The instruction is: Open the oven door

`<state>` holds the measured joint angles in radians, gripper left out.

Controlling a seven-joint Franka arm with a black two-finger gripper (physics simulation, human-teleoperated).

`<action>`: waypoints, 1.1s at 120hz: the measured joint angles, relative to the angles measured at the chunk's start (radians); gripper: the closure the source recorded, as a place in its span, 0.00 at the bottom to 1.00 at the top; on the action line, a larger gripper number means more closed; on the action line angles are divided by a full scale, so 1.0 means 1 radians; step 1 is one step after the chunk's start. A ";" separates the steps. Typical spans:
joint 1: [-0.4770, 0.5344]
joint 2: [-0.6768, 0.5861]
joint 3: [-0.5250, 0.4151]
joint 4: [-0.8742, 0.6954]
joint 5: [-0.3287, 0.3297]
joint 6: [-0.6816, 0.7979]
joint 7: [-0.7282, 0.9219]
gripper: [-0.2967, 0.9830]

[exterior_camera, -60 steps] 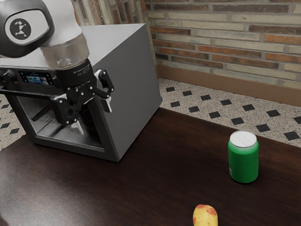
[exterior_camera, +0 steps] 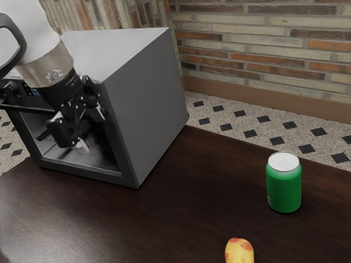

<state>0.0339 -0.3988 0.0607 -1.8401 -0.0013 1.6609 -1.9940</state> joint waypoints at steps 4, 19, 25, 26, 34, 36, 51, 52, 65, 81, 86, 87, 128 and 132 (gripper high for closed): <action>0.026 -0.002 -0.001 -0.014 0.001 0.033 -0.010 0.23; 0.187 0.022 -0.072 -0.029 -0.003 0.144 -0.024 0.23; 0.239 0.002 -0.095 -0.036 -0.002 0.174 -0.026 0.23; 0.245 -0.002 -0.097 -0.037 -0.002 0.178 -0.027 0.23; 0.277 -0.012 -0.106 -0.043 0.000 0.207 -0.028 0.23; 0.281 -0.011 -0.107 -0.043 0.000 0.213 -0.028 0.23; 0.329 -0.024 -0.114 -0.084 0.035 0.247 -0.010 0.23; 0.332 -0.026 -0.114 -0.087 0.037 0.248 -0.009 0.23; 0.374 -0.028 -0.114 -0.103 0.056 0.265 0.016 0.23; 0.397 0.002 -0.116 -0.099 0.082 0.285 0.048 0.23; 0.400 0.005 -0.115 -0.099 0.094 0.295 0.059 0.23; 0.401 0.006 -0.116 -0.099 0.096 0.297 0.061 0.23; 0.404 0.054 -0.114 -0.136 0.120 0.378 0.126 0.23; 0.406 0.054 -0.114 -0.154 0.119 0.387 0.130 0.23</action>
<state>0.4395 -0.3449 -0.0532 -1.9937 0.1175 2.0481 -1.8638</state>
